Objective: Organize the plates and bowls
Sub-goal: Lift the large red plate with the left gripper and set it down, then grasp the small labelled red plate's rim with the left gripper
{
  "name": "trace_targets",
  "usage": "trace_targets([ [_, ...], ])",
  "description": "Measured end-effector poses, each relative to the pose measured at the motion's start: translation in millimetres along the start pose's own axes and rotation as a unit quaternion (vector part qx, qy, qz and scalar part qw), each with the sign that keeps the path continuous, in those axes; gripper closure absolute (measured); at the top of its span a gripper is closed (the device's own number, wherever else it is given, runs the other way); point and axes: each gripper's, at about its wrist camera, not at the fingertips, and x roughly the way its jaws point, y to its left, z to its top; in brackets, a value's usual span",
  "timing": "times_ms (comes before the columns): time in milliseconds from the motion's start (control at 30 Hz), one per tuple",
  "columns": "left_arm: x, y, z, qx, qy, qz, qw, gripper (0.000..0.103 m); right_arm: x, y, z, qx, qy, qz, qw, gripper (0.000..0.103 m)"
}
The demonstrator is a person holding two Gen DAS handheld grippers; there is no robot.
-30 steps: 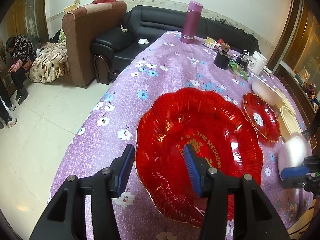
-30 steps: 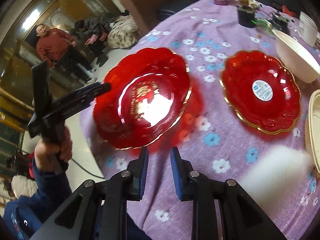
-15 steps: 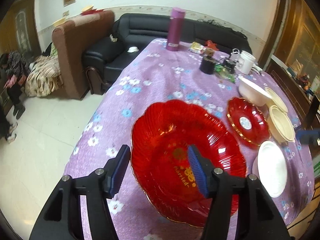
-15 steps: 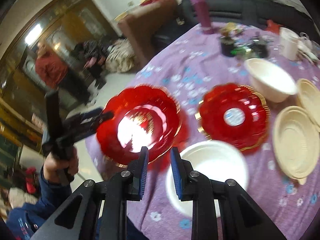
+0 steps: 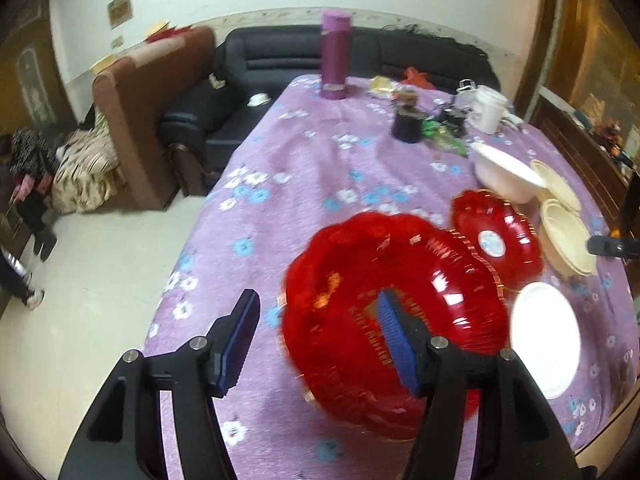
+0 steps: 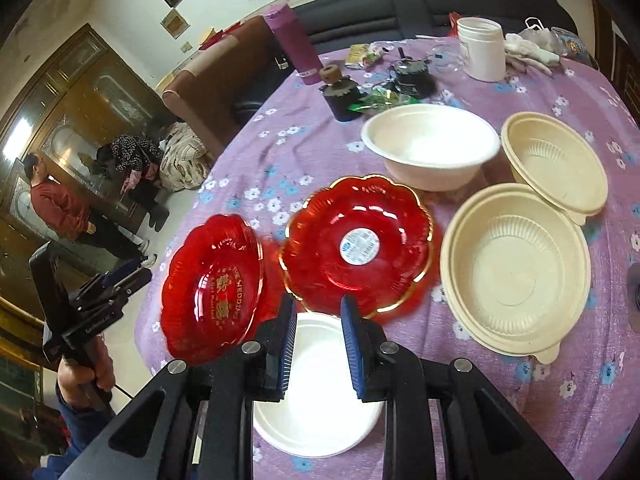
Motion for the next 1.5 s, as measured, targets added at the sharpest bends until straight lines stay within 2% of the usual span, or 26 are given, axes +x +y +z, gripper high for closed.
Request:
trace_targets([
  [133,-2,1,6,-0.009,0.001,-0.02,0.9998,0.042,5,-11,0,0.01,0.001,-0.004,1.0,0.078],
  [233,-6,-18,18,0.011,-0.004,-0.037,0.9993,0.042,7,-17,1,0.024,0.001,-0.009,1.0,0.078],
  [367,8,-57,48,0.047,0.003,-0.06,0.9971,0.042,11,-25,-1,0.051,0.001,-0.016,0.999,0.078],
  [500,49,-98,80,0.071,0.04,-0.093,0.9923,0.043,18,-35,-8,0.081,0.006,-0.017,0.997,0.078],
  [633,99,-129,98,0.089,0.073,-0.098,0.9885,0.043,29,-45,-16,0.112,0.014,-0.019,0.993,0.078],
  [733,128,-135,103,0.08,0.098,-0.104,0.9864,0.045,36,-50,-19,0.128,0.019,-0.023,0.991,0.078],
  [933,160,-138,107,0.067,0.127,-0.12,0.9824,0.055,49,-56,-22,0.136,0.034,-0.031,0.99,0.078],
  [1100,171,-140,108,0.072,0.139,-0.123,0.9799,0.076,61,-60,-20,0.137,0.042,-0.041,0.989,0.078],
  [1233,176,-147,107,0.081,0.145,-0.13,0.9774,0.079,72,-64,-19,0.143,0.049,-0.046,0.987,0.078],
  [1400,180,-159,103,0.098,0.149,-0.132,0.9751,0.09,75,-64,-14,0.133,0.03,-0.05,0.989,0.078],
  [1500,176,-161,102,0.107,0.14,-0.119,0.9772,0.09,76,-63,-10,0.126,0.023,-0.059,0.99,0.083],
])
